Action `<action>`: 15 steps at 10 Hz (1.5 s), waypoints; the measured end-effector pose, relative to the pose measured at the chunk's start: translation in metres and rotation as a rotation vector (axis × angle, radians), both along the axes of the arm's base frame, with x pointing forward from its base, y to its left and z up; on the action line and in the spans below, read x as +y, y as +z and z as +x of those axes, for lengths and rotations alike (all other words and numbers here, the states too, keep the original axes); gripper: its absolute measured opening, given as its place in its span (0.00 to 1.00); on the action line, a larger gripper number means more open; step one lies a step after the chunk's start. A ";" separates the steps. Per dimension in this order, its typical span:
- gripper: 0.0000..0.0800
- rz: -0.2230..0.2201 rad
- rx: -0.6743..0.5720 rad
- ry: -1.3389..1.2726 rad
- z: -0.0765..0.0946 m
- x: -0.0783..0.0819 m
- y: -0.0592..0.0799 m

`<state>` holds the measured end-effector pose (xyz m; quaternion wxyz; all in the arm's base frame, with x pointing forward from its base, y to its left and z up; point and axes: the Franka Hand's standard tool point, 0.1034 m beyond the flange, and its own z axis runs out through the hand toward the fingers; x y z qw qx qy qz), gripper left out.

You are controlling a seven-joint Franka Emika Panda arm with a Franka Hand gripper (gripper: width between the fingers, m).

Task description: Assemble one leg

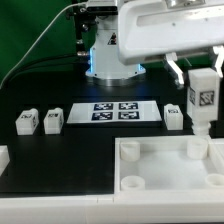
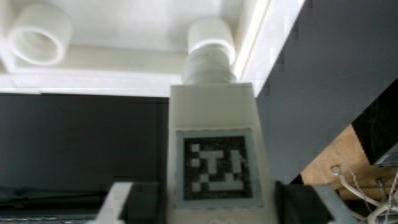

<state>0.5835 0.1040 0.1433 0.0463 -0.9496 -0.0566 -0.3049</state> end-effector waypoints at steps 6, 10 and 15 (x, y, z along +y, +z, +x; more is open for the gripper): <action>0.36 0.011 0.027 -0.004 0.029 0.005 -0.035; 0.36 0.015 0.037 -0.003 0.031 0.008 -0.048; 0.36 0.015 0.047 0.000 0.027 0.011 -0.063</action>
Offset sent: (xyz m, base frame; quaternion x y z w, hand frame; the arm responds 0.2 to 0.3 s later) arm 0.0133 -0.0067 -0.0187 -0.0191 0.0178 0.0044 0.9997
